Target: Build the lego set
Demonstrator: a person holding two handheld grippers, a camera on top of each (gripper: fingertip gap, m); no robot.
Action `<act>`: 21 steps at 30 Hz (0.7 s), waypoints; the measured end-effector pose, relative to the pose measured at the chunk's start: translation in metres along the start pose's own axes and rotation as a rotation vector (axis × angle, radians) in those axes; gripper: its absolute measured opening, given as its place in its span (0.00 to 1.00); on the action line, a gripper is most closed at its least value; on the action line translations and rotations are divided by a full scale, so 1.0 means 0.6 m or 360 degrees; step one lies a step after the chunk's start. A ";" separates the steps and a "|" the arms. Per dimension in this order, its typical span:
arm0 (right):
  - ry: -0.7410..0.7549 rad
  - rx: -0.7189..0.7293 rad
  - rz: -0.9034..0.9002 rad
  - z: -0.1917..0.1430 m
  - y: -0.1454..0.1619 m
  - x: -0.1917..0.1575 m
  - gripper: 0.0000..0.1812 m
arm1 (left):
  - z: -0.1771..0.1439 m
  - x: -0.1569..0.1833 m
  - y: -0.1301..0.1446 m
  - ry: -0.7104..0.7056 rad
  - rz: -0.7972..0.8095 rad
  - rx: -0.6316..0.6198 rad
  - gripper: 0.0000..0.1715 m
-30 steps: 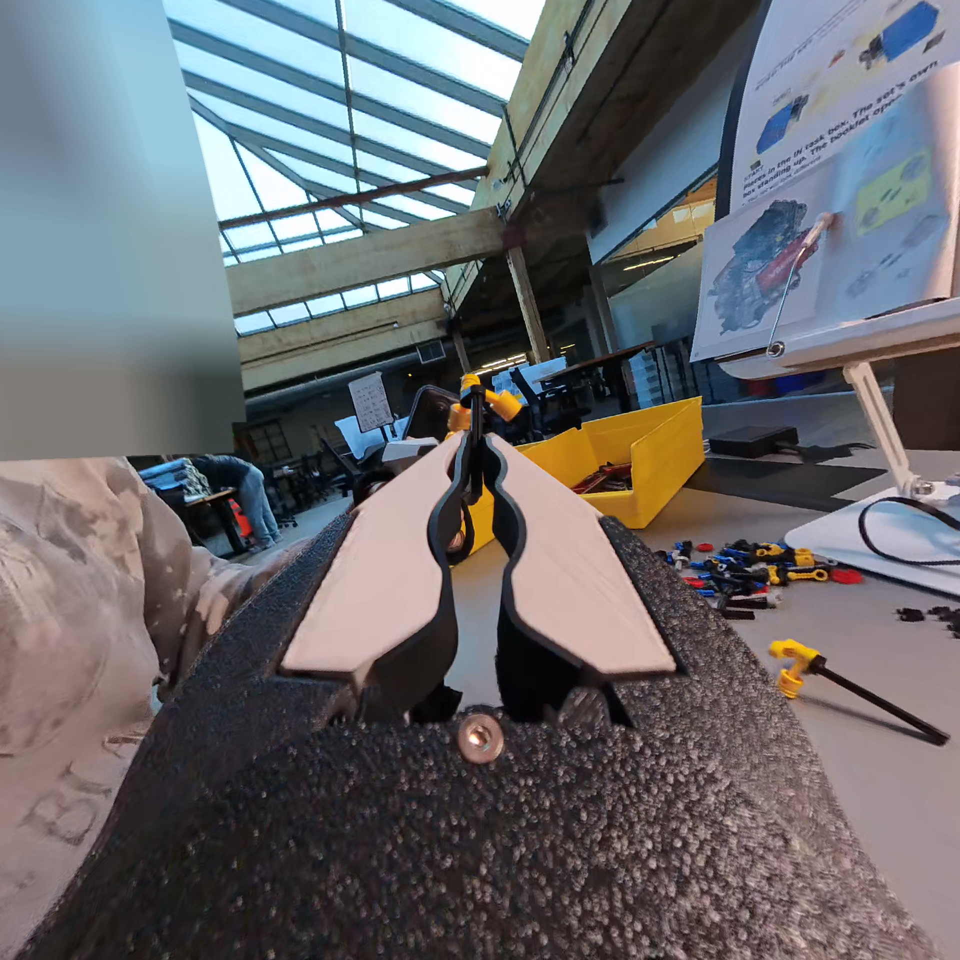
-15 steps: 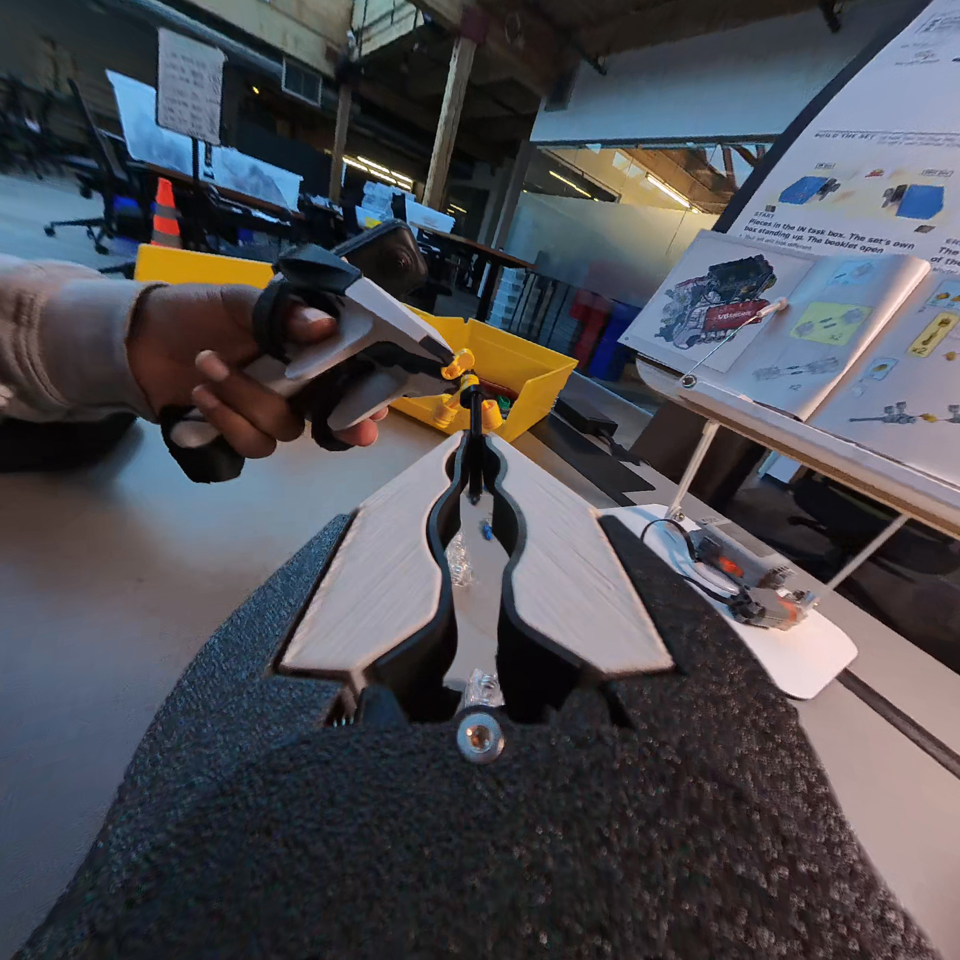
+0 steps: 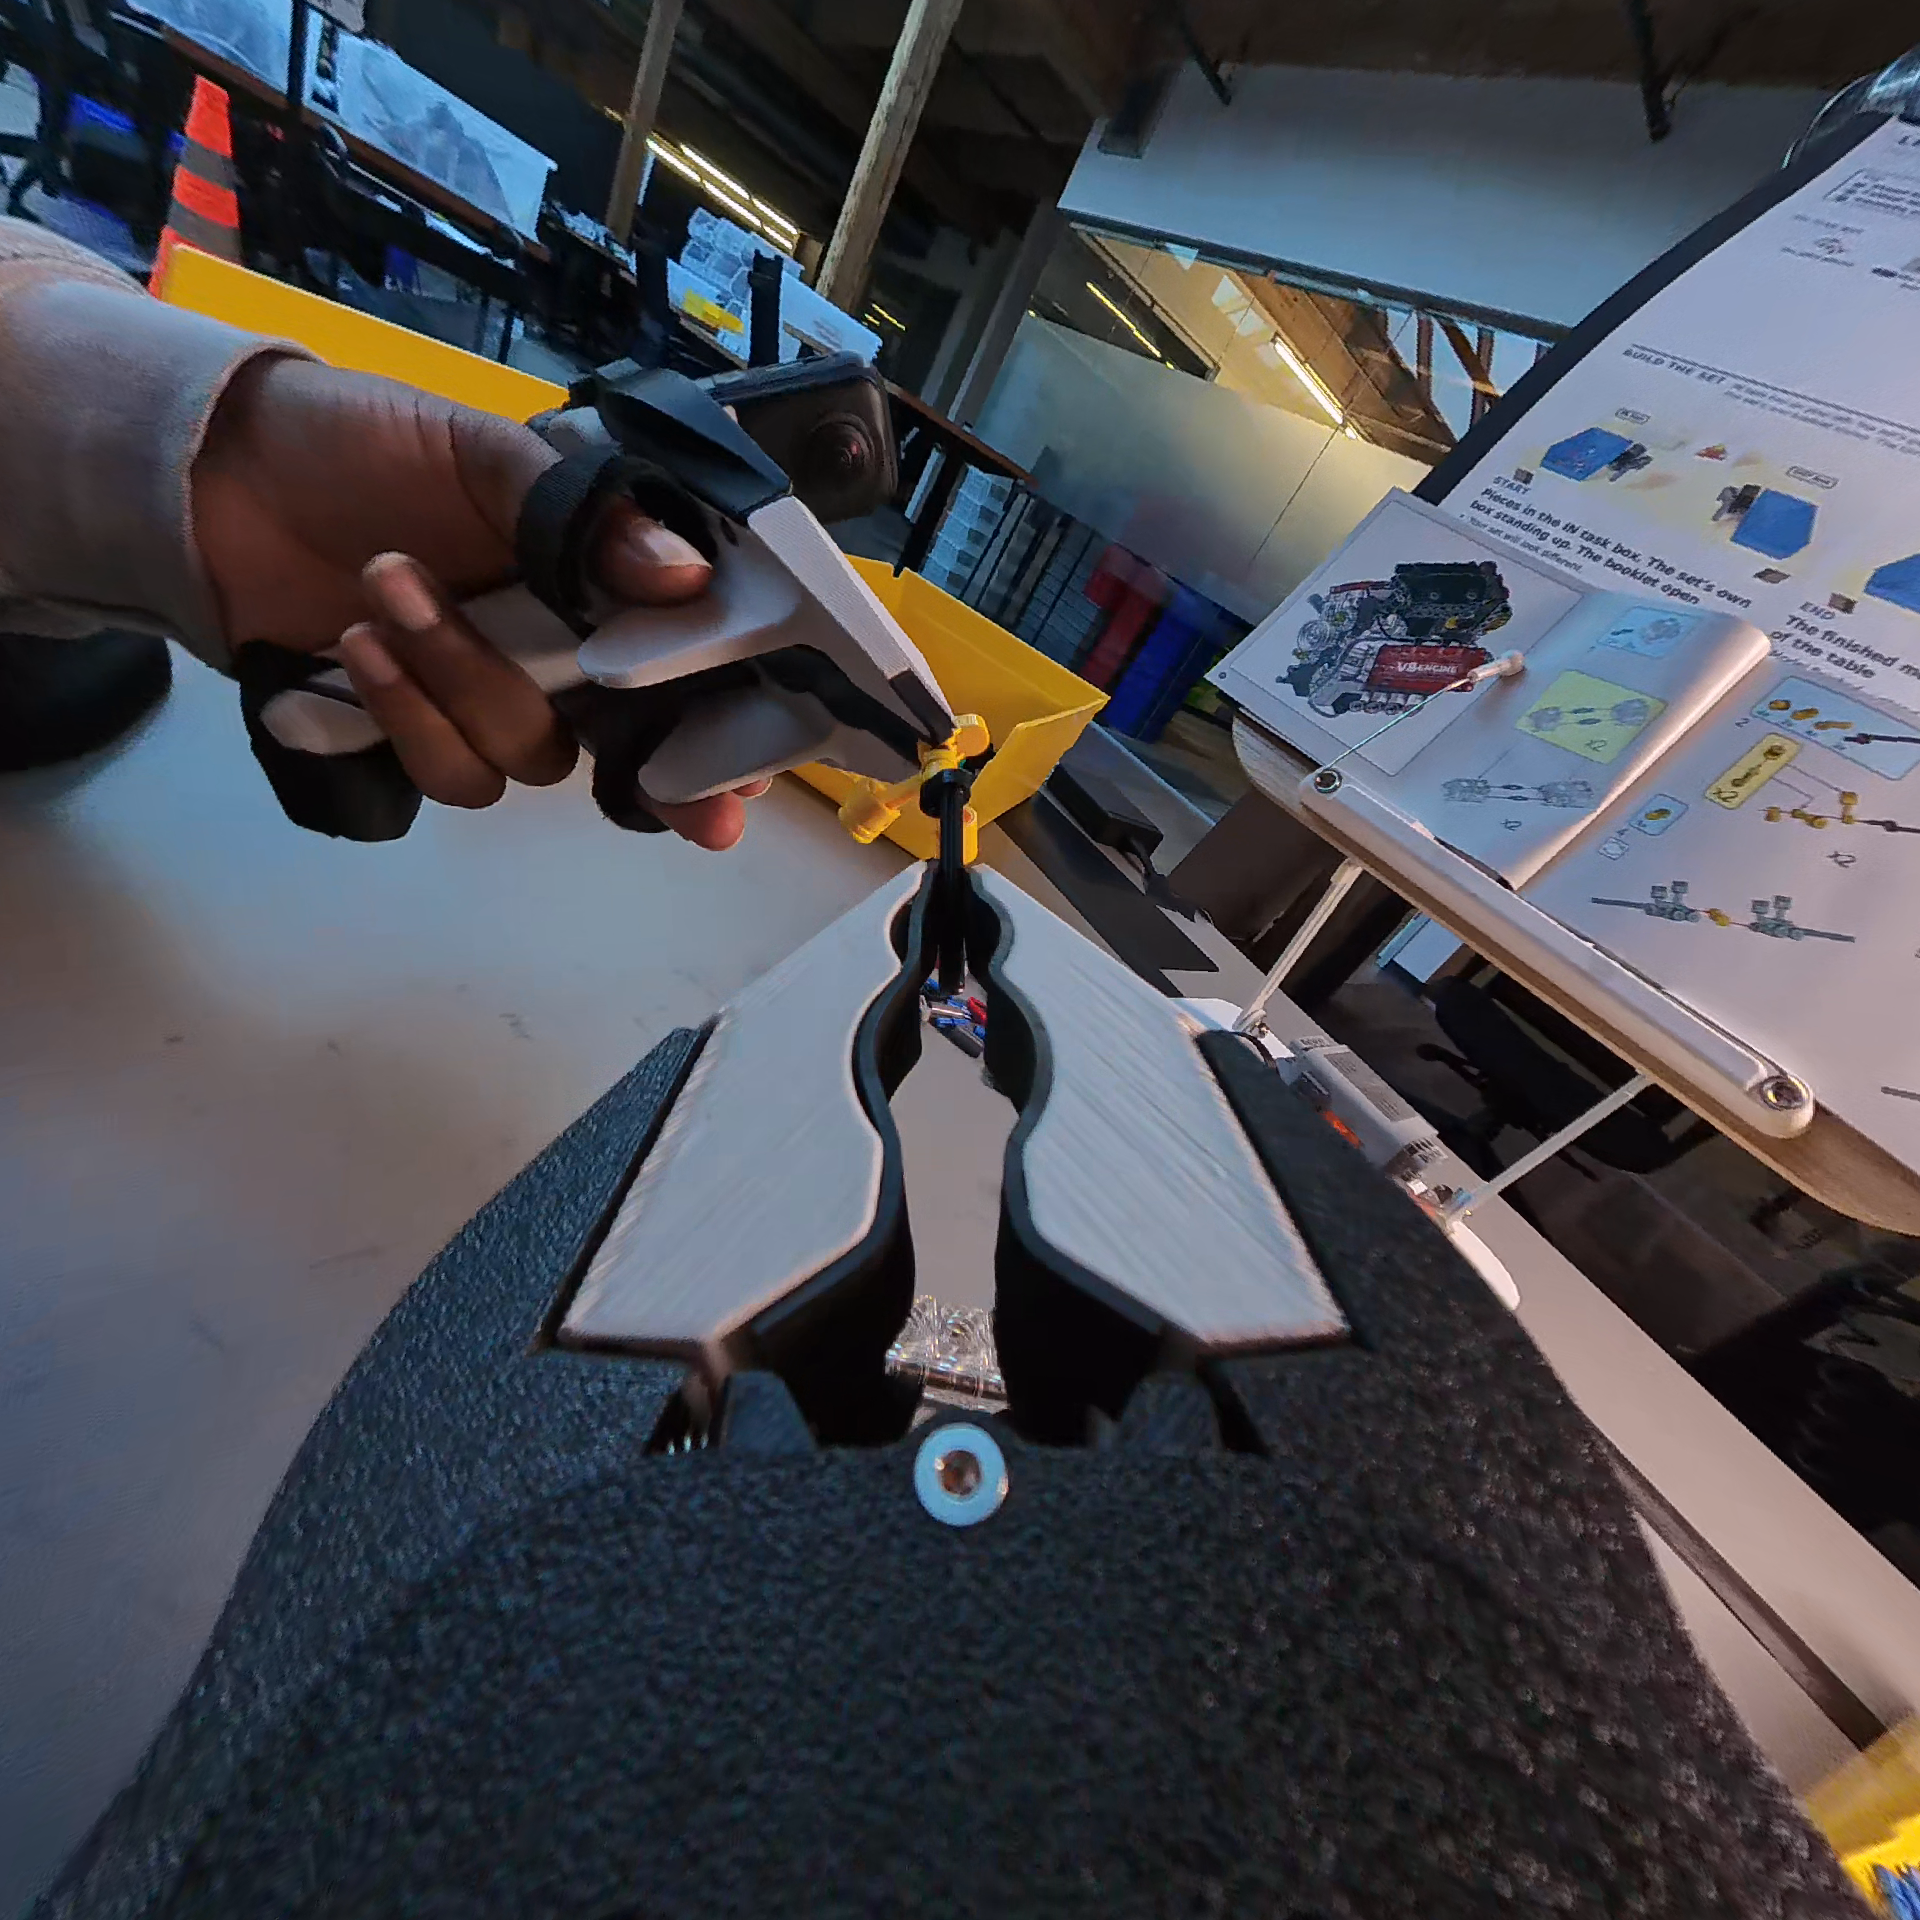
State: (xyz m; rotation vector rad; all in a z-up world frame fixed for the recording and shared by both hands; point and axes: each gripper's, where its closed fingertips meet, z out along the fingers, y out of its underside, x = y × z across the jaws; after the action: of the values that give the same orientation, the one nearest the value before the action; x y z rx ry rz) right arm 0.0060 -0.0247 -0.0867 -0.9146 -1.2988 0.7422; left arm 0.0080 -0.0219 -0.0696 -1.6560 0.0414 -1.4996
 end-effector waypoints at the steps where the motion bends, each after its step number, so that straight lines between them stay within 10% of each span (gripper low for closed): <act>1: 0.0002 -0.0003 -0.0008 0.000 0.000 0.000 0.02 | 0.001 0.000 0.000 -0.0012 0.0005 -0.0015 0.04; 21: 0.0058 -0.0071 -0.0335 0.001 0.008 -0.009 0.02 | -0.007 -0.009 0.013 -0.0084 -0.0172 -0.0113 0.04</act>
State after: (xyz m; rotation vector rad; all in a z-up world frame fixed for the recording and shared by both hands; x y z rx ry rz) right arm 0.0045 -0.0272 -0.0933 -0.8085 -1.3596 0.5325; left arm 0.0074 -0.0261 -0.0789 -1.7785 -0.0242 -1.5495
